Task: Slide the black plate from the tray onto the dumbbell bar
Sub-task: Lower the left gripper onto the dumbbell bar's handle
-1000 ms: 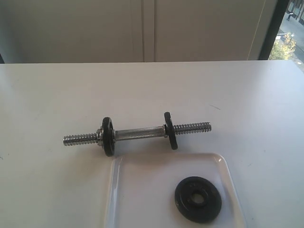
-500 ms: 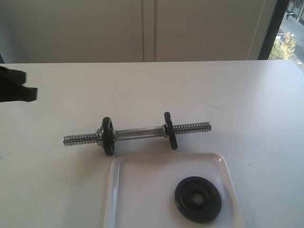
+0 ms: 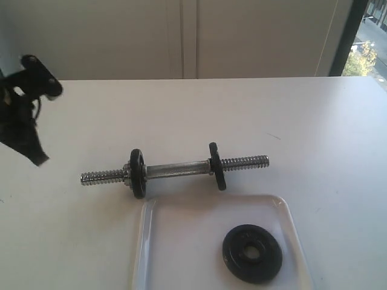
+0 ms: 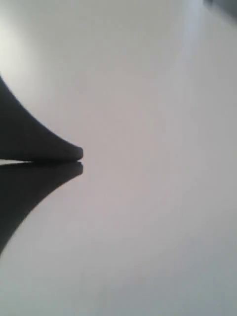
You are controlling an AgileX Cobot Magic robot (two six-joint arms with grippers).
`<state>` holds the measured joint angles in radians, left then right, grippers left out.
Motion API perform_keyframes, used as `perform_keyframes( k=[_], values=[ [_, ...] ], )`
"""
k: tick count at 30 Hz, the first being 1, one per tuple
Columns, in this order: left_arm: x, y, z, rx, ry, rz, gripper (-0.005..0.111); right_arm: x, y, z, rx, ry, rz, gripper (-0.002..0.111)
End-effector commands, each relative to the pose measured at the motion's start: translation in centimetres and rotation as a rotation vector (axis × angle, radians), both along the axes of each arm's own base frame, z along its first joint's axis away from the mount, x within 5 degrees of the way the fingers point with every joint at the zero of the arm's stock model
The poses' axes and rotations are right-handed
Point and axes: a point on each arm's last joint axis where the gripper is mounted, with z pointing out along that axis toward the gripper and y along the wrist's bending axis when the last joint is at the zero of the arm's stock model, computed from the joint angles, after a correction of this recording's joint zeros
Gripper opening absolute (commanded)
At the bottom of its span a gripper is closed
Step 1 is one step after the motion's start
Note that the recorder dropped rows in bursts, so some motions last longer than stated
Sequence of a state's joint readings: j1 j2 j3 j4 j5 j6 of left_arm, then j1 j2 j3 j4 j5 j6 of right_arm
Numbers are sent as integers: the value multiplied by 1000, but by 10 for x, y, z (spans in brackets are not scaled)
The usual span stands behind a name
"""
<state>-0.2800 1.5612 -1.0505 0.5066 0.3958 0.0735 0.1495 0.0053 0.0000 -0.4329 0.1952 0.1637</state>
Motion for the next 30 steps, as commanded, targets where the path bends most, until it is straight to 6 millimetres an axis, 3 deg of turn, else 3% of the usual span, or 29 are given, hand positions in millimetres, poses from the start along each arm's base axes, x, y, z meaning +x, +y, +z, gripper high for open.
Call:
perform_keyframes(
  k=[1,4,8,12,19,22,27,30],
  values=[
    [-12,-65,25,-280,135,-404,0,0,4,9,-15,-106,47,0],
    [-18,-103,43,-333,154,-518,0,-1,6,13,-8,-148,67,0],
    [-24,-142,46,-325,170,-632,0,-1,8,17,-3,-196,89,0],
    [-24,-171,27,-300,211,-695,0,-2,10,23,15,-253,116,0],
    [-18,-199,-3,-226,157,-832,2,-8,17,38,40,-432,199,0],
    [-15,-202,-12,-194,151,-874,14,-10,19,43,45,-484,224,0],
    [-10,-205,-25,-189,150,-861,54,-15,22,50,56,-575,266,0],
    [-4,-208,-31,-187,117,-849,68,-20,24,57,65,-661,306,0]
  ],
)
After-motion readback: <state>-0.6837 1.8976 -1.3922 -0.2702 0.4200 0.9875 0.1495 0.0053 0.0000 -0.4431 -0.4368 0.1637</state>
